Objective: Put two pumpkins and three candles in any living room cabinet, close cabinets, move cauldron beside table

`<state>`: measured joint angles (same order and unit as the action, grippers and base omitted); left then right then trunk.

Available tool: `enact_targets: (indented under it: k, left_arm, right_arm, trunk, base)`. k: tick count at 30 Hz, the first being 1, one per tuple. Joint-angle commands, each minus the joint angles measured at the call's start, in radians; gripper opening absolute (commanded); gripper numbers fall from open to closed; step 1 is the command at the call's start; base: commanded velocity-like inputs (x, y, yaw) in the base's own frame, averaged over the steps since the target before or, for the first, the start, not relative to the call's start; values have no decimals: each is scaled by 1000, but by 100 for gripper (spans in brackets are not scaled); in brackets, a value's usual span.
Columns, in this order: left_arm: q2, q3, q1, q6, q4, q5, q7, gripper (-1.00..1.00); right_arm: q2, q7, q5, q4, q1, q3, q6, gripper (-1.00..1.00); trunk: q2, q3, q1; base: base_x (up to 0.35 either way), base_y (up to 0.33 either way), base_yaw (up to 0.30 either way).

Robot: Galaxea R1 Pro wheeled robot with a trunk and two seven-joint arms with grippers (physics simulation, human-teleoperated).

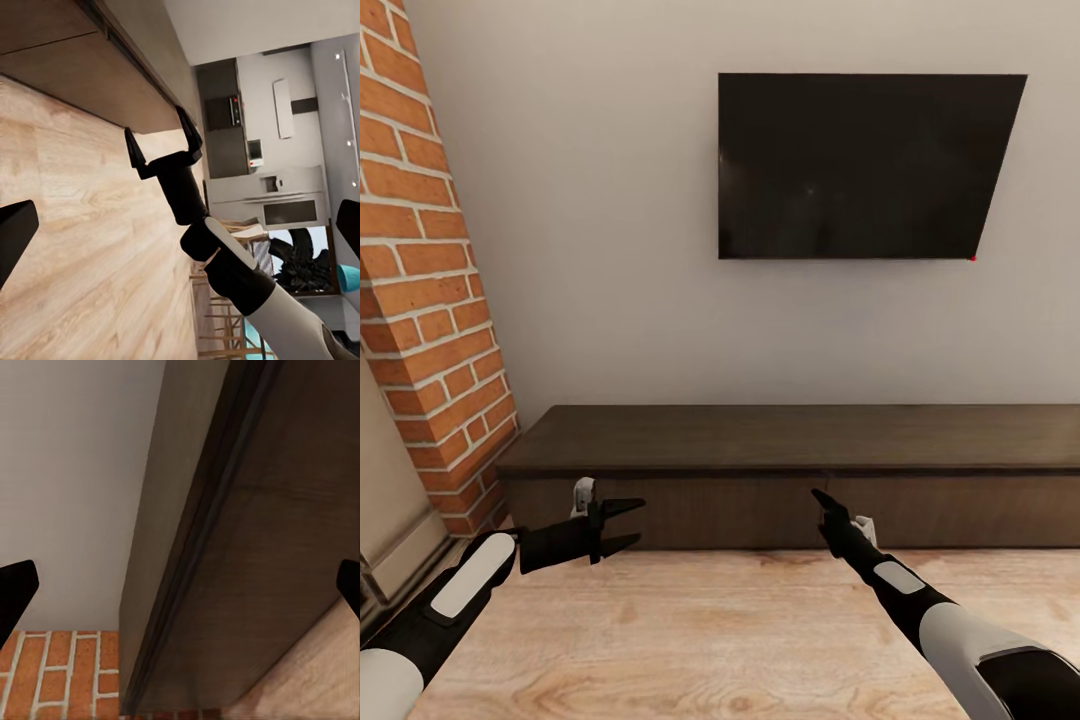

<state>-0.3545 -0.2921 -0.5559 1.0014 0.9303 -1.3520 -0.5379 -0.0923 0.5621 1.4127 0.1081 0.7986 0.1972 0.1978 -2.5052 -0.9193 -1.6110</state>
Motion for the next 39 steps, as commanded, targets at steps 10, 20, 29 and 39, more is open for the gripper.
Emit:
enact_targets:
  k: [10, 20, 29, 39]
  left_arm:
    - [-14, -2, -1, 0, -1, -1, -8, 100]
    - [-15, -2, -1, 0, -1, 3, -8, 100]
    - [-20, -2, 0, 0, -1, 2, -8, 100]
    - [-21, -2, 0, 0, -1, 3, -8, 100]
  right_arm:
    - [-1, 21, 43, -1, 1, 6, 8, 100]
    - [0, 44, 87, -1, 1, 6, 7, 100]
    - [-1, 46, 111, -1, 1, 6, 15, 100]
    - [-1, 47, 141, -1, 1, 7, 18, 100]
  trunk:
    - [0, -1, 0]
    - [0, -1, 0]
    - [0, -1, 0]
    - [0, -1, 0]
  base:
    - [49, 15, 0]
    - [120, 4, 0]
    - [99, 0, 0]
    - [72, 0, 0]
